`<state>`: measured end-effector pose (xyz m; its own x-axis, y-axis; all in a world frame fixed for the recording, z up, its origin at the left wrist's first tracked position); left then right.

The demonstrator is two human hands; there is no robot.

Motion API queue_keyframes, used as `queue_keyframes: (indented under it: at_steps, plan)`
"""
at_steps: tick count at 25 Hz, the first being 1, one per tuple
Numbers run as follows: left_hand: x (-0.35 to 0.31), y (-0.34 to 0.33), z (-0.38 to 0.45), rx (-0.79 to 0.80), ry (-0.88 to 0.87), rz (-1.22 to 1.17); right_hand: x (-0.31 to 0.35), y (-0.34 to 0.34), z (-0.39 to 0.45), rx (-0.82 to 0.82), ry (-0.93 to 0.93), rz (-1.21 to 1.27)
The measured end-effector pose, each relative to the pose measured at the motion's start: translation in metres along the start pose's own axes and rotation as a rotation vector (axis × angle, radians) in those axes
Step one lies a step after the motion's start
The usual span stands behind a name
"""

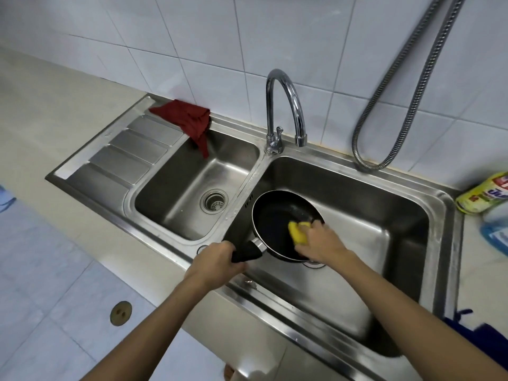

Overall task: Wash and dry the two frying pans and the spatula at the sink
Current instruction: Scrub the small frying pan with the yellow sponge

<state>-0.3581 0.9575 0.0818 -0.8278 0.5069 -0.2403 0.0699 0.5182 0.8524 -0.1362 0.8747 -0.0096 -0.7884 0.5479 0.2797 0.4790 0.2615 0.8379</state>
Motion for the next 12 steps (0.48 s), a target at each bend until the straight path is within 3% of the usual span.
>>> queue_keyframes:
  at_steps: [2, 4, 6, 8, 10, 12]
  plan:
    - [-0.003, 0.000, 0.001, 0.016, -0.048, 0.083, 0.022, -0.010, -0.019, 0.157, 0.087, 0.320]
    - [-0.014, -0.003, -0.002, 0.035, -0.125, 0.187, 0.044, -0.012, -0.024, 0.071, 0.174, 0.417]
    - [-0.023, -0.002, -0.003, 0.019, -0.176, 0.238, 0.037, 0.003, -0.013, -0.146, 0.100, 0.318]
    - [-0.022, 0.002, 0.002, 0.001, -0.165, 0.183, 0.011, 0.016, -0.007, -0.242, -0.089, 0.135]
    - [-0.013, 0.006, 0.012, 0.008, -0.125, 0.091, -0.009, 0.021, -0.008, -0.196, -0.223, 0.018]
    - [-0.004, 0.006, 0.021, 0.039, -0.117, 0.036, -0.004, 0.015, -0.015, -0.057, -0.237, 0.052]
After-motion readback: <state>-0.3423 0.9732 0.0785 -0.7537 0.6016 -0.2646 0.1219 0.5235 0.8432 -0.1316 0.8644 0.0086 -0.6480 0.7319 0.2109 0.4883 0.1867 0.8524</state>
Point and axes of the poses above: each hand's wrist, its own z-axis towards the middle knuckle, its own y-axis out of the back of the hand, x = y × z, the point moved 6 cm from there along z, towards the middle knuckle, and after that the axes turned 4 degrees about z, right-handed, at the moved point
